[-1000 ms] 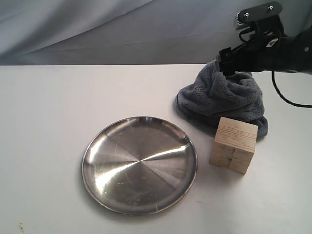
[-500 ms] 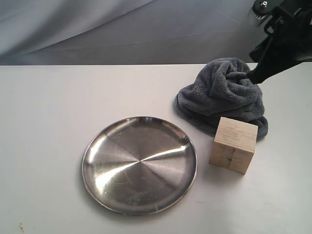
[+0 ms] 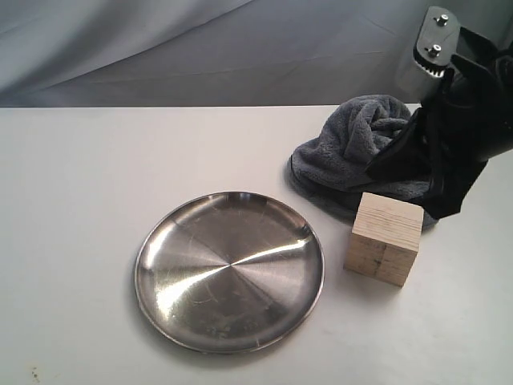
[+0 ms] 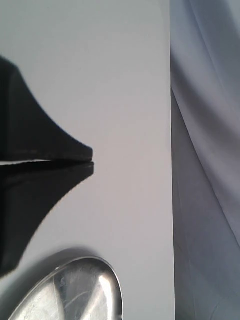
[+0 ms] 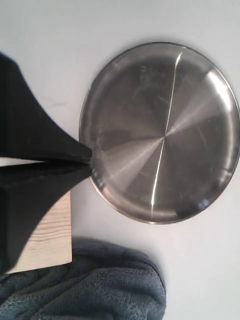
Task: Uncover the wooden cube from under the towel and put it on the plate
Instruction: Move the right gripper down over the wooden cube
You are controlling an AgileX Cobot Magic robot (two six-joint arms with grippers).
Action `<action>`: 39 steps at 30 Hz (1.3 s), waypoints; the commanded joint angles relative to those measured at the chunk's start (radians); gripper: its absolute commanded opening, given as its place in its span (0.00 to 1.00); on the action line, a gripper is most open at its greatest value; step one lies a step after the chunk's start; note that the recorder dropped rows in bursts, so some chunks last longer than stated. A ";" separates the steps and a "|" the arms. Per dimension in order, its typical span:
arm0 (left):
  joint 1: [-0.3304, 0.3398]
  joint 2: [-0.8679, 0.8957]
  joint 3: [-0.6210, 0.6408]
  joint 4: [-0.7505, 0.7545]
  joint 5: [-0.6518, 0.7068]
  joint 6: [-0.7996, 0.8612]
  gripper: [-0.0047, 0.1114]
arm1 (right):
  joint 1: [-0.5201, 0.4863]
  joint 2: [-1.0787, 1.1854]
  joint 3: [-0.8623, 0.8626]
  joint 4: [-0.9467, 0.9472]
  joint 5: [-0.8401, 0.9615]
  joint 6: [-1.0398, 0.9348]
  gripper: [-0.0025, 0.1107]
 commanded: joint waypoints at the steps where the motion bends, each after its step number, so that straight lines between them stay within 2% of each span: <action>1: 0.001 -0.002 0.005 -0.005 -0.013 -0.002 0.04 | -0.001 -0.004 0.022 -0.006 -0.031 -0.036 0.02; 15: 0.001 -0.002 0.005 -0.005 -0.013 -0.001 0.04 | -0.001 -0.002 0.029 -0.024 -0.061 -0.026 0.03; 18: 0.001 -0.002 0.005 -0.005 -0.013 -0.003 0.04 | -0.001 -0.002 0.029 -0.066 -0.057 -0.007 0.14; 20: 0.001 -0.002 0.005 -0.005 -0.013 -0.005 0.04 | -0.001 0.000 0.029 -0.110 -0.033 0.038 0.30; 25: 0.001 -0.002 0.005 -0.005 -0.013 -0.005 0.04 | -0.001 0.004 0.063 -0.163 -0.057 0.100 0.86; 26: 0.001 -0.002 0.005 -0.005 -0.013 -0.005 0.04 | -0.001 0.004 0.077 -0.163 -0.075 0.100 0.93; 31: 0.001 -0.002 0.005 -0.005 -0.013 -0.002 0.04 | -0.001 0.004 0.146 -0.163 -0.129 0.097 0.95; 39: 0.001 -0.002 0.005 -0.005 -0.013 -0.002 0.04 | -0.001 0.004 0.156 -0.163 -0.218 0.097 0.95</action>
